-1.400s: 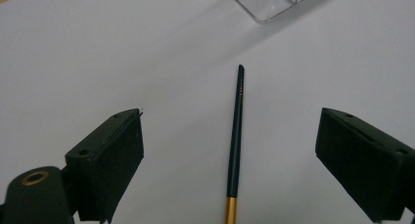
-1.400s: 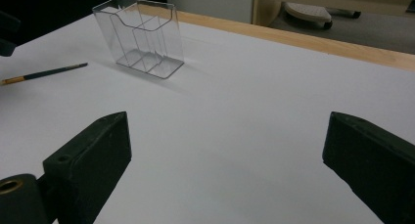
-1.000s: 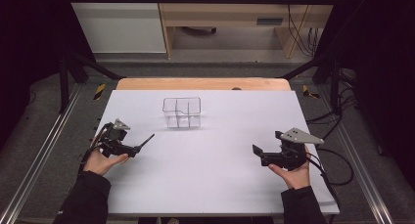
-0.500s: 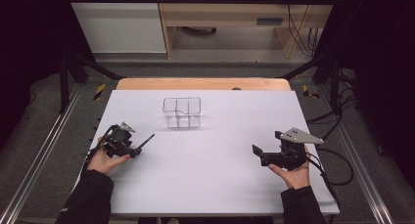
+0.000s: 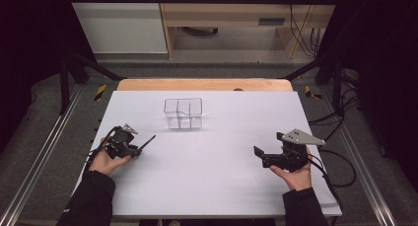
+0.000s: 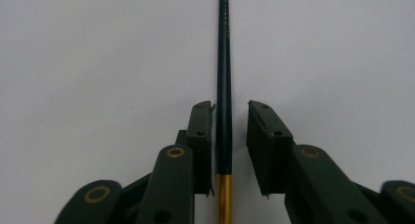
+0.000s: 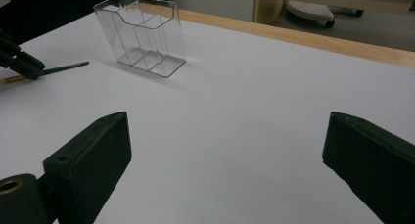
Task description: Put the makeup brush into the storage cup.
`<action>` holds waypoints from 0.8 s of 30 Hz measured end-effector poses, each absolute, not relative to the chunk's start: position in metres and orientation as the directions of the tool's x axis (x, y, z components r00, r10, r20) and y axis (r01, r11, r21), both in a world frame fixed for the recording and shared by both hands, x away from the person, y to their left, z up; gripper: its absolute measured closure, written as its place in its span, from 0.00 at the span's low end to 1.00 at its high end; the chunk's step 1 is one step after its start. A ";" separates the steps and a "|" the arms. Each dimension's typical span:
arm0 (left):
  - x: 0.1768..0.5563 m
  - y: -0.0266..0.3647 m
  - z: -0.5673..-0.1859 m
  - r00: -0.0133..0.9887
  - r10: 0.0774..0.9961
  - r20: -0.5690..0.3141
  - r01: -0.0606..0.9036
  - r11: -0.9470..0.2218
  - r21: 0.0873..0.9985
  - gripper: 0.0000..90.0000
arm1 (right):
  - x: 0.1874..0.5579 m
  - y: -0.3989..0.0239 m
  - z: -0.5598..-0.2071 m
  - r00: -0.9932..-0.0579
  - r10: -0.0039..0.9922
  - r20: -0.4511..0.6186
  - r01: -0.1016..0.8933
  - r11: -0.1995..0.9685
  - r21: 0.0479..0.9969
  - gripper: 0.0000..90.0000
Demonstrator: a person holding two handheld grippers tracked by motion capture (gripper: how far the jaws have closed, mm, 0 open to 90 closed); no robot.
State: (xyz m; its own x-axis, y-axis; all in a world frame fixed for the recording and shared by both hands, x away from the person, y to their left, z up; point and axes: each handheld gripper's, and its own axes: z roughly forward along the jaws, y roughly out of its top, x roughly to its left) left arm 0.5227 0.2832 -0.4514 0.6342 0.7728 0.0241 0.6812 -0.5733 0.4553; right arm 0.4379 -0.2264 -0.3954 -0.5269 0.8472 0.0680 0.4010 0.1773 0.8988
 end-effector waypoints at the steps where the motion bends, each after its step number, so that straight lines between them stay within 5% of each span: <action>1: 0.523 0.283 -0.451 0.634 0.773 0.022 0.682 -0.572 0.456 0.83 | 0.438 -0.226 -0.395 -0.527 0.847 0.068 0.401 0.177 0.899 0.05; 17: 0.521 0.285 -0.451 0.669 0.744 -0.001 0.666 -0.598 0.446 0.91 | 0.438 -0.225 -0.396 -0.529 0.846 0.068 0.403 0.180 0.897 0.05; 24: 0.522 0.284 -0.448 0.675 0.737 0.006 0.655 -0.603 0.456 0.79 | 0.437 -0.226 -0.395 -0.528 0.847 0.067 0.401 0.179 0.899 0.05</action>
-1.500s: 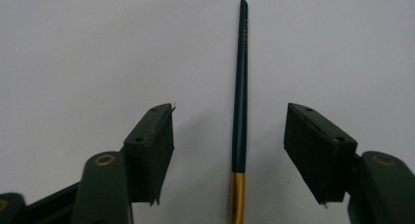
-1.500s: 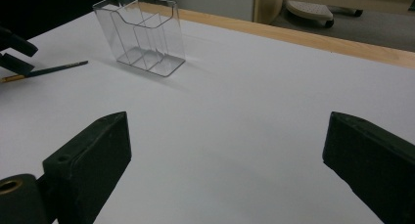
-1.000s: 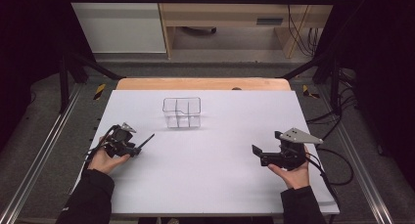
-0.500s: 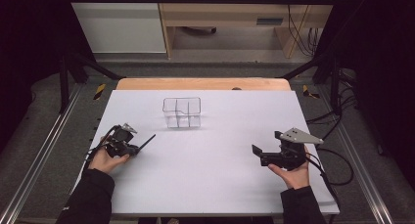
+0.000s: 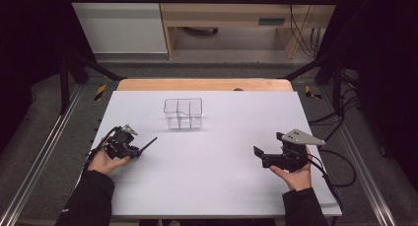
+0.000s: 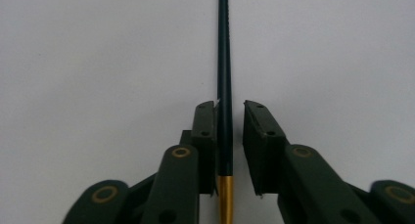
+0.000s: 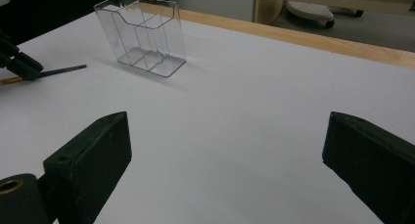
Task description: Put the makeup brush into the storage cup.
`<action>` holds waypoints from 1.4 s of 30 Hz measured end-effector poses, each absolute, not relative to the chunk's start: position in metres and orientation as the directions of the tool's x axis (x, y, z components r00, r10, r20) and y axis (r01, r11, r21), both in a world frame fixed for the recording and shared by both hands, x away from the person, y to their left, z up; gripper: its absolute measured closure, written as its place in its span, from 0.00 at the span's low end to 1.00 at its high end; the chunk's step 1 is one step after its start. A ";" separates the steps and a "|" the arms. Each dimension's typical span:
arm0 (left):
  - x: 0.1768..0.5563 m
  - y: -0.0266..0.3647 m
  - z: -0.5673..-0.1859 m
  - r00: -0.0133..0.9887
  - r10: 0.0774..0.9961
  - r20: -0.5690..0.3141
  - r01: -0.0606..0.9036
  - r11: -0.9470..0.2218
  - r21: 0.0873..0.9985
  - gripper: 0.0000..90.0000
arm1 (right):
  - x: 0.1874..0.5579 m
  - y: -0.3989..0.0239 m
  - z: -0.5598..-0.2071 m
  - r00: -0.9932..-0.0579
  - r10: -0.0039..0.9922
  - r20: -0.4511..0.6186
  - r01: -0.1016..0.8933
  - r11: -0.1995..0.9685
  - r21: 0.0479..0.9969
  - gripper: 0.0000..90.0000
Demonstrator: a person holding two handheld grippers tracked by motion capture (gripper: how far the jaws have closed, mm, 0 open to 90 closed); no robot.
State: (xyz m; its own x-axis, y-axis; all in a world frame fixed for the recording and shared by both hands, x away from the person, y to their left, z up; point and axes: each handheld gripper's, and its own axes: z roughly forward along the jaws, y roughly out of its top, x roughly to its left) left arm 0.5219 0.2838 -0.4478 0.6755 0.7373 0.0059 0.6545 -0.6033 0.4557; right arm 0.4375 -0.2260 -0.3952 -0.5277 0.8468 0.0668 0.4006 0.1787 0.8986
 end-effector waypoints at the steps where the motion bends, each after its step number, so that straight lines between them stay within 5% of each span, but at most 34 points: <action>1: 0.522 0.283 -0.446 0.675 0.737 0.011 0.653 -0.604 0.457 0.76 | 0.437 -0.226 -0.395 -0.527 0.847 0.068 0.401 0.178 0.899 0.05; 7: 0.524 0.279 -0.433 0.673 0.738 0.041 0.646 -0.614 0.455 0.60 | 0.437 -0.227 -0.394 -0.526 0.848 0.068 0.399 0.176 0.900 0.05; 24: 0.538 0.259 -0.419 0.695 0.713 0.089 0.635 -0.667 0.390 0.42 | 0.436 -0.228 -0.393 -0.527 0.847 0.069 0.395 0.173 0.902 0.05; 42: 0.547 0.257 -0.436 0.710 0.701 0.076 0.658 -0.697 0.284 0.62 | 0.436 -0.228 -0.393 -0.531 0.845 0.070 0.399 0.176 0.900 0.05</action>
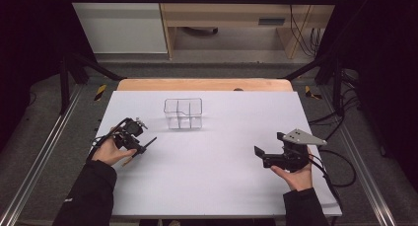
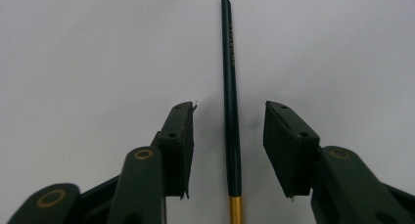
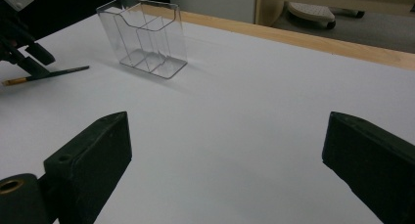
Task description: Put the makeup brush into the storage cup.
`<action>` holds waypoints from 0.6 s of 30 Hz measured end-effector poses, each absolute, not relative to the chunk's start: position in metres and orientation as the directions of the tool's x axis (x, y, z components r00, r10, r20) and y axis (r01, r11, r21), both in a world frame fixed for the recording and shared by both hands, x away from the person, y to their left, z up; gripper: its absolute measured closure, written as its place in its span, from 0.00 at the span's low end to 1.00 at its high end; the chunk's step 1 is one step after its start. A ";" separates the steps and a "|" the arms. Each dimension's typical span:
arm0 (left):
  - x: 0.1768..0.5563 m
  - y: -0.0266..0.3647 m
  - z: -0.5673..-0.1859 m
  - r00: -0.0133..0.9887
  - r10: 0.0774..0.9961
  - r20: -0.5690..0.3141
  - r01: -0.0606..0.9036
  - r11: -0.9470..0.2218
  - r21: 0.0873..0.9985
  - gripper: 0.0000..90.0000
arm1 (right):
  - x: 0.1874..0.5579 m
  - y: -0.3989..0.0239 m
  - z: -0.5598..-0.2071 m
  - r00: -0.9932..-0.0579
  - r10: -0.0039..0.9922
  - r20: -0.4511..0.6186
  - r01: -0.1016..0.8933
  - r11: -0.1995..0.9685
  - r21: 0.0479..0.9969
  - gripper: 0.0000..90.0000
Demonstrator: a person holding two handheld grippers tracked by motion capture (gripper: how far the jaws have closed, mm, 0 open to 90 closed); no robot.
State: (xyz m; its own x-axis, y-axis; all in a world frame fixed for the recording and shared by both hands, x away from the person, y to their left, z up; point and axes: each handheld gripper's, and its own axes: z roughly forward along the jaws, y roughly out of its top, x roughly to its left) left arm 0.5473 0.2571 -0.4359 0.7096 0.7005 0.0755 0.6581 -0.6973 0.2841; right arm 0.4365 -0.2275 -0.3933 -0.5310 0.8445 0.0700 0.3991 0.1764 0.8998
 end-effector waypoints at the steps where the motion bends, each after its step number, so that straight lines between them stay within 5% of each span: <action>1: 0.547 0.257 -0.437 0.709 0.702 0.069 0.662 -0.695 0.280 0.64 | 0.436 -0.227 -0.393 -0.531 0.844 0.071 0.400 0.176 0.900 0.05; 18: 0.547 0.261 -0.443 0.717 0.697 0.009 0.674 -0.696 0.248 0.87 | 0.437 -0.227 -0.394 -0.534 0.842 0.073 0.402 0.178 0.898 0.05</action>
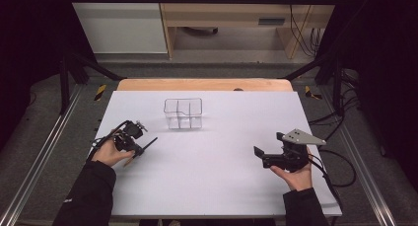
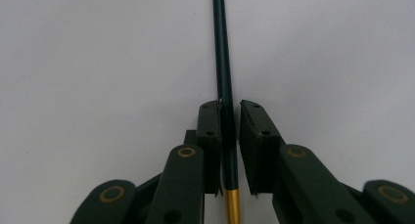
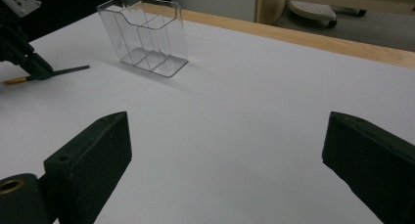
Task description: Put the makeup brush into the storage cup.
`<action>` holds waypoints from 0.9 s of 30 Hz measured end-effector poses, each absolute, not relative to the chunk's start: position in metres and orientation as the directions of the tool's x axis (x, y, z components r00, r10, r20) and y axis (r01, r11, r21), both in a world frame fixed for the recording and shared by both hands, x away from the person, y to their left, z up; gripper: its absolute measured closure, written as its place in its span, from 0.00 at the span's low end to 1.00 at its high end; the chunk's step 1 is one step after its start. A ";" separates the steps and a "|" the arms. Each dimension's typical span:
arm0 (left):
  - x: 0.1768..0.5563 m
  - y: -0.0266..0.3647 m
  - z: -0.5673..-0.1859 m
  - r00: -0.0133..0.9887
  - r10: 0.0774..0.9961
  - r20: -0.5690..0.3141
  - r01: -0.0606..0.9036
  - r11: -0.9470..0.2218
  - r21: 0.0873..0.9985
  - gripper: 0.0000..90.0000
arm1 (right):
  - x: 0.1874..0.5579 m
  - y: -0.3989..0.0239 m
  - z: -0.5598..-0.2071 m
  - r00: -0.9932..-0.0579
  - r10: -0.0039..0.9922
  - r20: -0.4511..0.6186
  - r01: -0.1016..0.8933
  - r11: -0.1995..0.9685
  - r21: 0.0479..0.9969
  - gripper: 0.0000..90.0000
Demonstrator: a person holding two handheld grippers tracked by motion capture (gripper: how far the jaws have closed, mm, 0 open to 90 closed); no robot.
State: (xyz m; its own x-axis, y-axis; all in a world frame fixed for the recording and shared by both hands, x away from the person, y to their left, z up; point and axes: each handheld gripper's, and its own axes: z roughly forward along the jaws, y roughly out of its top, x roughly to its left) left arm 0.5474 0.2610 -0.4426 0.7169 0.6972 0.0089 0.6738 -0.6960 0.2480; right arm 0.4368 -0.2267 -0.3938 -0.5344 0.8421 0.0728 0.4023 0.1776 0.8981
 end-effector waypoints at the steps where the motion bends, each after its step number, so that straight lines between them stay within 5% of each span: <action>1: 0.547 0.261 -0.443 0.712 0.702 0.003 0.679 -0.690 0.249 0.87 | 0.437 -0.227 -0.394 -0.534 0.842 0.073 0.403 0.177 0.898 0.05; 27: 0.541 0.257 -0.436 0.721 0.692 0.038 0.656 -0.699 0.283 0.92 | 0.437 -0.226 -0.394 -0.536 0.841 0.071 0.407 0.183 0.895 0.05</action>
